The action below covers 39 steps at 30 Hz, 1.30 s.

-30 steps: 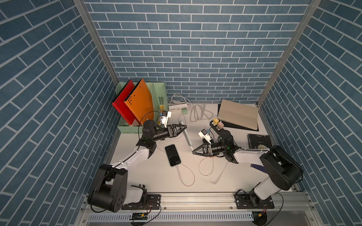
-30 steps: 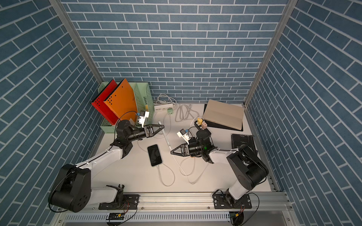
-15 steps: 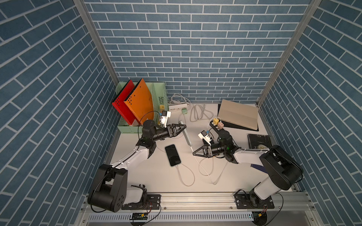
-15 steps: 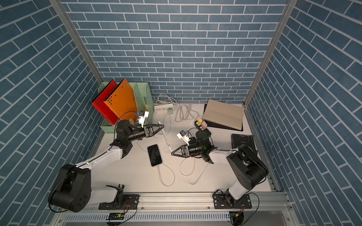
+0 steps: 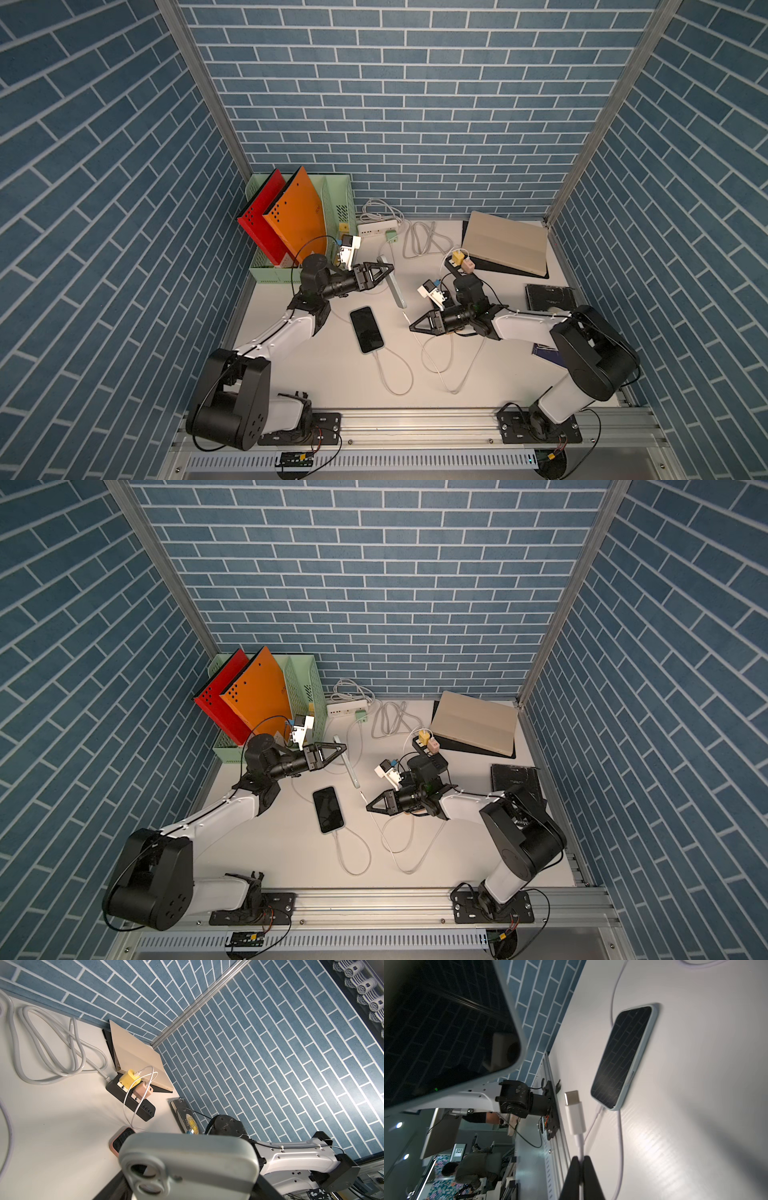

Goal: Unplug the charging cable from the phone
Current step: Remove the charging cable from the phone, then place the phone at the center of the board.

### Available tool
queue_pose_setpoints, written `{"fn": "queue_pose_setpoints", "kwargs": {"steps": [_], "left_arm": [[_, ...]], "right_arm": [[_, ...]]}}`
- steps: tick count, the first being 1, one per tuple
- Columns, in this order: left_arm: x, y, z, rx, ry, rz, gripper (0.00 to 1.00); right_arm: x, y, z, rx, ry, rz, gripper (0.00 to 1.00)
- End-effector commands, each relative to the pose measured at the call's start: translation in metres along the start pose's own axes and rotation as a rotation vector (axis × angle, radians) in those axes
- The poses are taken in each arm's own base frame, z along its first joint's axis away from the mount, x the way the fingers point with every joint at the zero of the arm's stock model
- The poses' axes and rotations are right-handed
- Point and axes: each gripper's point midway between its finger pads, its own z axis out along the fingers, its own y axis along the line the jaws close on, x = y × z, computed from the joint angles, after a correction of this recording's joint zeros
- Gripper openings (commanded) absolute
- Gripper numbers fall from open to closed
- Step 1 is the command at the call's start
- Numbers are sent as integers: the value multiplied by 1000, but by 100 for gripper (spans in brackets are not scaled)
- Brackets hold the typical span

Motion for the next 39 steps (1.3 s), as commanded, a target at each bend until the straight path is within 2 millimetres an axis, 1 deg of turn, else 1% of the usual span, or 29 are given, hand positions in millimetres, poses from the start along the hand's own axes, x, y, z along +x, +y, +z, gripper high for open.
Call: {"fn": "queue_pose_setpoints", "kwargs": {"steps": [1, 6, 9, 14, 17, 19, 21, 23, 26, 30, 36, 39], "left_arm": [[-18, -22, -3, 44, -40, 82, 0], [-16, -21, -4, 43, -40, 82, 0], [-15, -20, -4, 42, -38, 77, 0], [-15, -19, -4, 42, -36, 77, 0], [-14, -19, -4, 40, -35, 73, 0], [-13, -18, -4, 39, -34, 72, 0], [-13, -18, -4, 39, -34, 73, 0], [-13, -18, -4, 39, -33, 72, 0], [-12, -18, -4, 39, -32, 71, 0], [-12, -17, -4, 41, -30, 72, 0], [-11, -19, -4, 49, -26, 75, 0], [-11, -21, -4, 53, -26, 76, 0]], "right_arm": [[20, -49, -1, 249, 76, 38, 0], [9, -73, -12, 429, 33, 80, 0], [7, -87, -18, 550, 45, 105, 0], [7, -92, -15, 601, 68, 112, 1], [7, -95, -16, 624, 71, 115, 3], [3, -94, -17, 632, 66, 110, 7], [-2, -90, -17, 626, 56, 100, 13], [-8, -84, -17, 600, 42, 90, 25], [-19, -71, -17, 542, 14, 73, 38], [-33, -53, -21, 455, -29, 52, 52], [-52, -18, -28, 268, -95, 8, 66], [-59, 7, -29, 138, -104, -21, 72]]}}
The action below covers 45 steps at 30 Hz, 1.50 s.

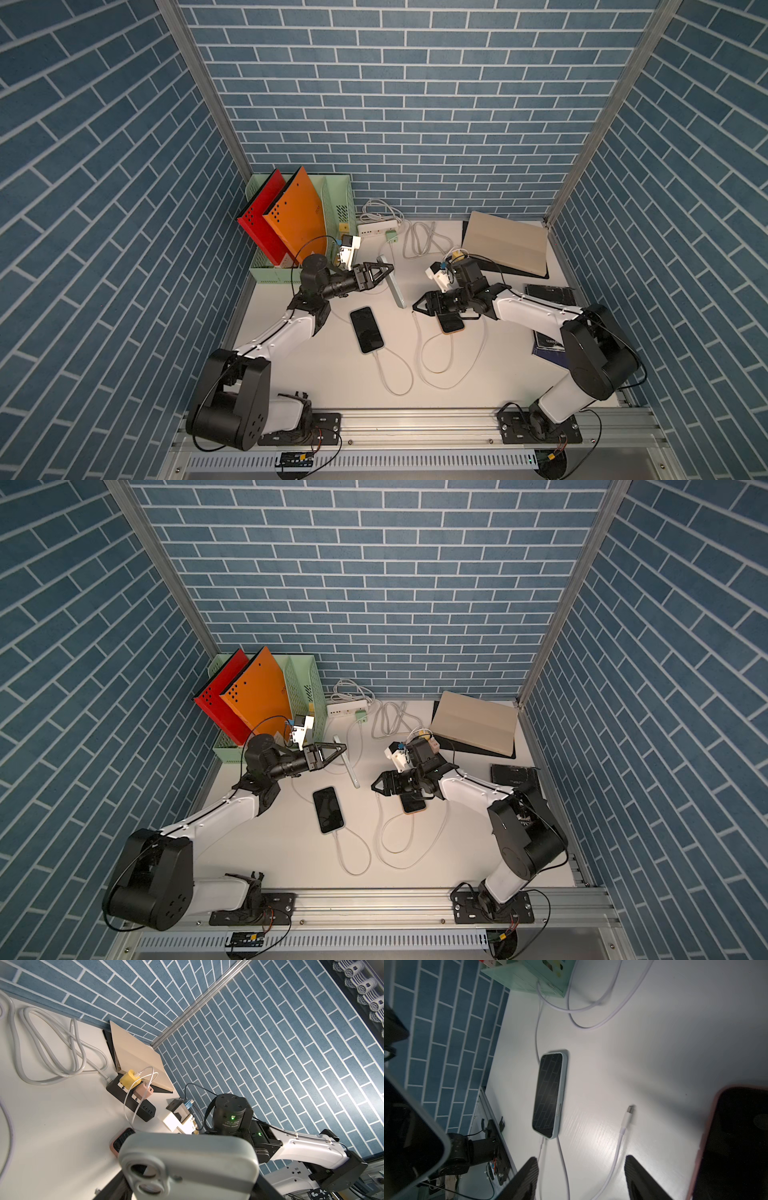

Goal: Unplug the charging cable from the phone
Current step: Place the phone at the center of the board.

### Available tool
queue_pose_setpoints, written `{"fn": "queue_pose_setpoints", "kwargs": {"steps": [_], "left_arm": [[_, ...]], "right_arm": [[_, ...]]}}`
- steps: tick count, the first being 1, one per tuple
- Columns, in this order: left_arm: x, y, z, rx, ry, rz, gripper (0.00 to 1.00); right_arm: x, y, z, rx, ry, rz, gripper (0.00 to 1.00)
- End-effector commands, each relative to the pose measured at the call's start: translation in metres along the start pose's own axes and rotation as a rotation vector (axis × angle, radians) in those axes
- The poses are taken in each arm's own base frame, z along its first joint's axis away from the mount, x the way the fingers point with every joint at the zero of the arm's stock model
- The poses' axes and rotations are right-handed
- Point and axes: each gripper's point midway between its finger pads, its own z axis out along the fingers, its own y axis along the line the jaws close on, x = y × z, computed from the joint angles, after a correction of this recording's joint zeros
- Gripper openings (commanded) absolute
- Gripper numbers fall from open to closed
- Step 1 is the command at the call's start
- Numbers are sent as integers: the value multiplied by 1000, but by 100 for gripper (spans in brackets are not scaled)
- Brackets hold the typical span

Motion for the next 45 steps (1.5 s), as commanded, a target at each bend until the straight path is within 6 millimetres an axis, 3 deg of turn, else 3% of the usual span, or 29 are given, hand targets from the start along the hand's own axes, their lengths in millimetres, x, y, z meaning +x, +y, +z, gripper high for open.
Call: {"fn": "queue_pose_setpoints", "kwargs": {"steps": [1, 10, 18, 21, 37, 45], "left_arm": [[-11, -22, -4, 55, -24, 73, 0], [-9, -36, -5, 131, -17, 68, 2], [-4, -42, -1, 169, -3, 55, 3], [-1, -45, 3, 178, 12, 53, 3], [0, -46, 11, 180, 23, 47, 3], [1, -45, 12, 177, 23, 46, 3]], "right_arm": [[-7, 40, -13, -203, -22, -49, 74], [-29, 98, -50, -501, -111, -116, 85], [-28, 116, -52, -572, -88, -151, 99], [-26, 123, -49, -591, -71, -166, 100], [-27, 132, -34, -616, -48, -186, 100], [-25, 134, -31, -628, -38, -191, 89]]}}
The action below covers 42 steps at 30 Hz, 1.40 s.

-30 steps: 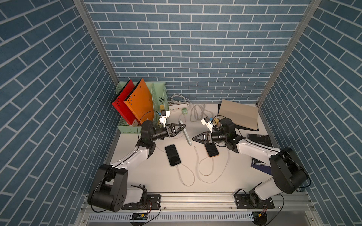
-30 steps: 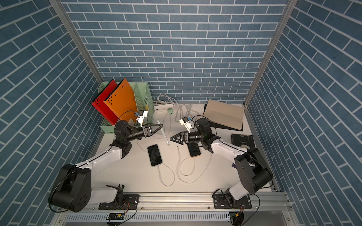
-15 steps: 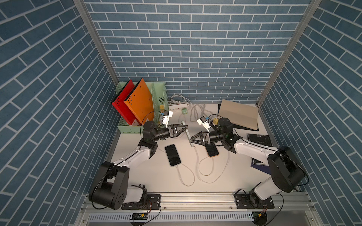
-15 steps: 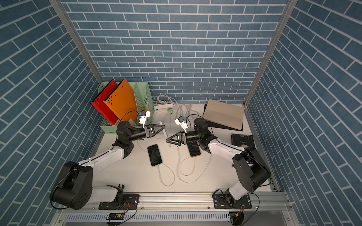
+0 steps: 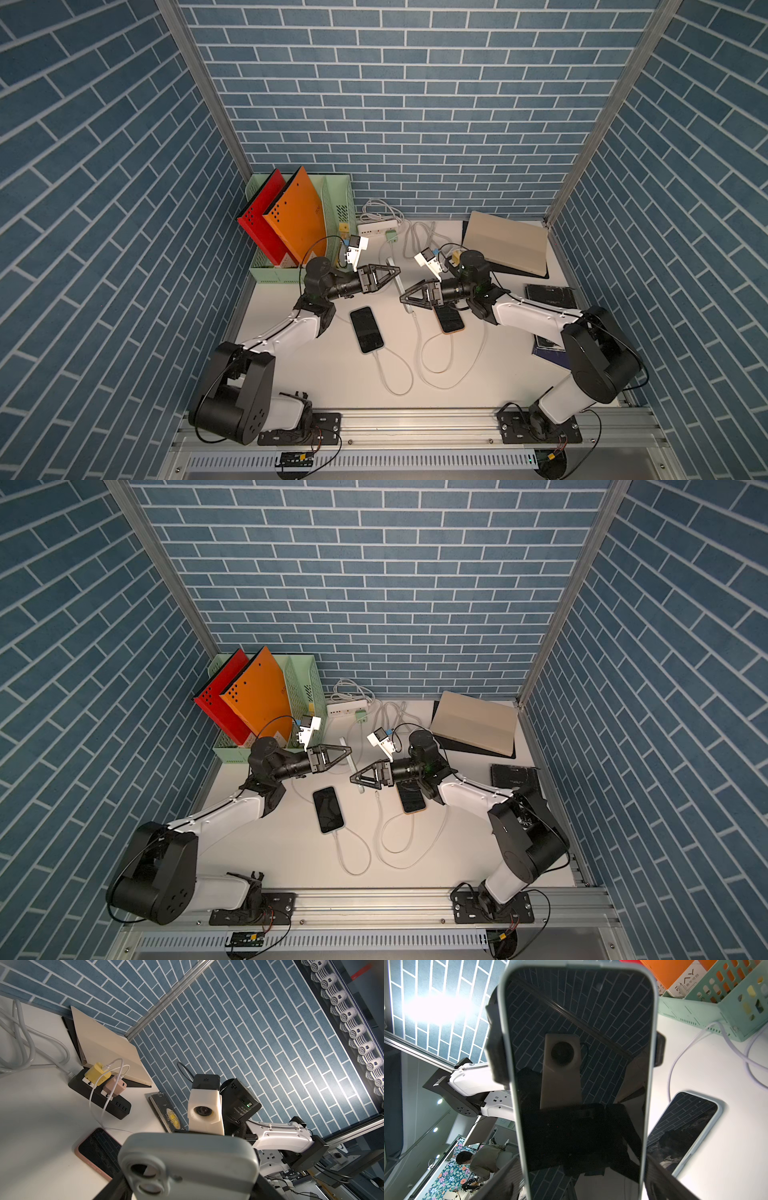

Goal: Unplug the charging cable from the phone
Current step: Place the phone at the center of the board.

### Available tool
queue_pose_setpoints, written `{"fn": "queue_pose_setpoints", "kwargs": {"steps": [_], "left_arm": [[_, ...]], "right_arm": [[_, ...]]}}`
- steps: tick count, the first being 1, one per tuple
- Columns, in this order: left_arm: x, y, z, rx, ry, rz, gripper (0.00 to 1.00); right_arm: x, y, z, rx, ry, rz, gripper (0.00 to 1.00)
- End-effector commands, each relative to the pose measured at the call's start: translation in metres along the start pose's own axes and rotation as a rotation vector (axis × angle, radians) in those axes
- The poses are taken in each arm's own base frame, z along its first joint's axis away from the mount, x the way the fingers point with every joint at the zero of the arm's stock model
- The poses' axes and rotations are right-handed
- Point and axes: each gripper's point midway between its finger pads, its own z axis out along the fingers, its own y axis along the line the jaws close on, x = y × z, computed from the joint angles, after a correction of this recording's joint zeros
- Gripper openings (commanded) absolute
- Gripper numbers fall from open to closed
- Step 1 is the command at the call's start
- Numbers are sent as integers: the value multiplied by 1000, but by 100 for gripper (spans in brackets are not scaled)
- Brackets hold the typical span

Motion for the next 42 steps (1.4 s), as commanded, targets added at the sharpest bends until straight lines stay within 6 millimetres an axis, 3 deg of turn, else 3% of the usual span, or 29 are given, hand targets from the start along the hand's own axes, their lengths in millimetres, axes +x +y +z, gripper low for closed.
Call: {"fn": "queue_pose_setpoints", "kwargs": {"steps": [1, 8, 12, 14, 15, 17, 18, 26, 32, 38, 42], "left_arm": [[-11, -17, 3, 43, -20, 68, 3], [-11, -15, 3, 36, -19, 69, 4], [-10, -13, 3, 25, -16, 72, 15], [-9, -11, 2, 18, -15, 75, 37], [-9, -11, 2, 16, -15, 78, 52], [-8, -9, 2, 7, -14, 81, 89], [-8, -9, 1, 1, -16, 83, 98], [-10, 10, -4, -98, -24, 91, 100], [-27, 45, -34, -295, -116, 74, 100], [-47, 61, -68, -447, -249, 79, 100], [-50, 73, -81, -544, -285, 74, 100]], "right_arm": [[-6, 9, 4, -38, 6, -39, 87], [-6, 10, 5, -46, 7, -45, 66], [-7, 10, 5, -45, 5, -47, 52], [-7, 10, 5, -44, 4, -46, 46], [-7, 10, 5, -44, 5, -46, 43], [-7, 11, 5, -44, 5, -47, 39], [-7, 10, 5, -43, 5, -44, 38], [-6, 9, 5, -34, 3, -43, 32], [-4, -1, 5, 11, 2, -31, 28], [0, -34, 2, 194, 13, 0, 25], [2, -55, -2, 335, 19, 24, 22]]}}
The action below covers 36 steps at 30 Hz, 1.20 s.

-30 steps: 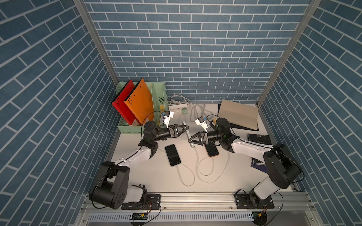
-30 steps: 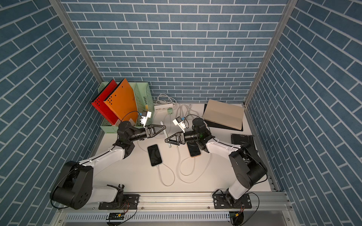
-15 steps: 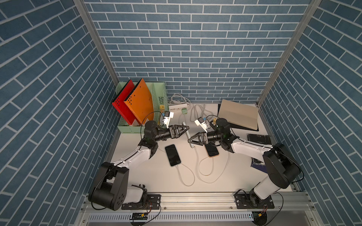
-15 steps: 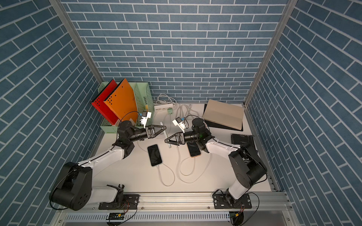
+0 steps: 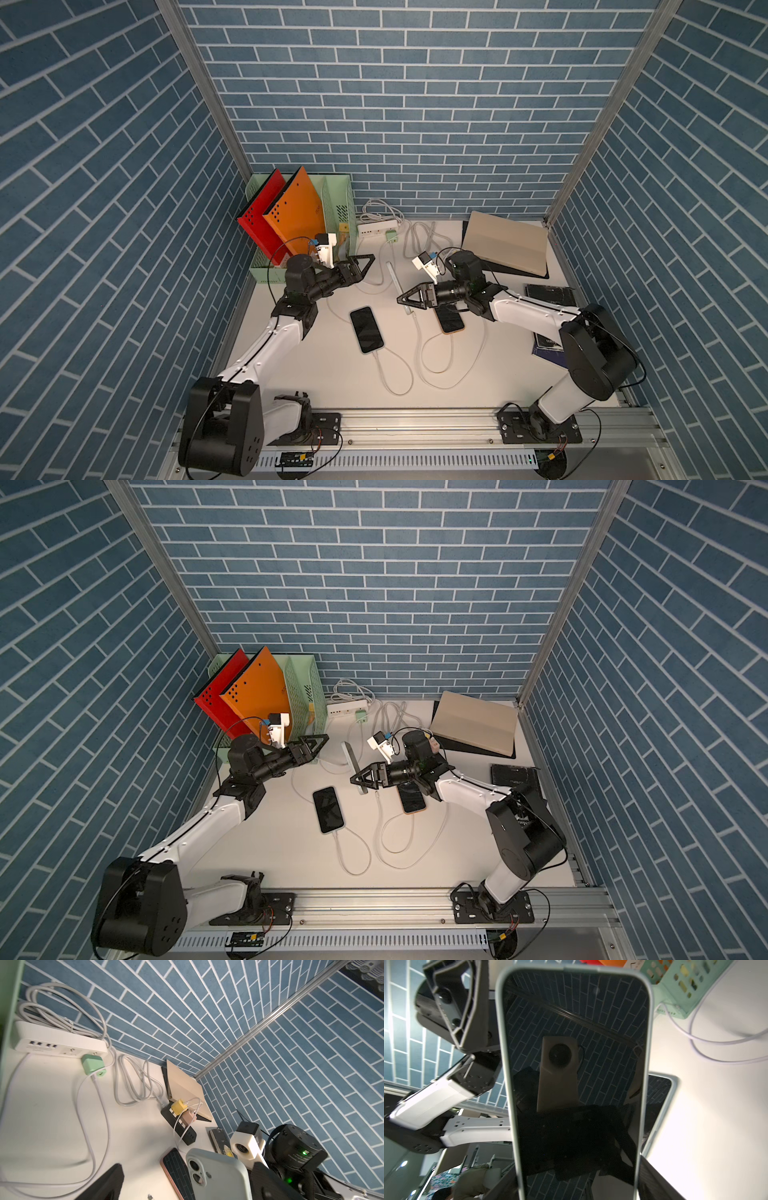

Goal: Unplug the charging cable from the phone
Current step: Place the phone at the center of the board.

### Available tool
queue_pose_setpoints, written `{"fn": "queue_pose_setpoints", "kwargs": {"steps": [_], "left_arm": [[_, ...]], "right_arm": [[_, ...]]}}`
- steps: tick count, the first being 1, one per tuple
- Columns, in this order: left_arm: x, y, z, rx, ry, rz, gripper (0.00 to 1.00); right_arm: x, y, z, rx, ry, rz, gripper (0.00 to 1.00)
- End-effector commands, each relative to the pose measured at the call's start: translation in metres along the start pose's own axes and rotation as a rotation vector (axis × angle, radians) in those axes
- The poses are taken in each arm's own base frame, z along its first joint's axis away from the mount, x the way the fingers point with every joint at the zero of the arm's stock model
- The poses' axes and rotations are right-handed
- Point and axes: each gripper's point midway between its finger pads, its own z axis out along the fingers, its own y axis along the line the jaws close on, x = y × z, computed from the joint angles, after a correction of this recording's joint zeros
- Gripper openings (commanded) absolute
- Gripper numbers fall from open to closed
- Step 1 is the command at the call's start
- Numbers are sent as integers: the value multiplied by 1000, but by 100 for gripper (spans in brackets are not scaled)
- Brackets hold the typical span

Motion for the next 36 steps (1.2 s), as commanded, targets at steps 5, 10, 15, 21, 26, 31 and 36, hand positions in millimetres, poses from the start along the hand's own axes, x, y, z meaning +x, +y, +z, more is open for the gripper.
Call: {"fn": "queue_pose_setpoints", "kwargs": {"steps": [5, 10, 15, 21, 26, 31, 36], "left_arm": [[1, 41, -8, -219, -32, -13, 100], [0, 53, -11, -280, -42, -28, 100], [-2, 57, -15, -318, -59, -30, 100], [-1, 70, -20, -395, -65, -46, 100], [0, 78, -23, -442, -67, -61, 100], [0, 82, -26, -474, -75, -72, 100], [1, 89, -31, -526, -75, -90, 100]], "right_arm": [[4, -49, 1, 404, 53, -32, 18], [13, -71, 2, 623, 108, -30, 15], [23, -94, -5, 821, 138, 5, 14], [38, -119, -13, 1059, 233, -5, 14], [50, -131, -12, 1154, 310, -23, 15], [66, -140, -6, 1189, 385, -34, 18], [76, -148, -4, 1201, 422, -32, 21]]}}
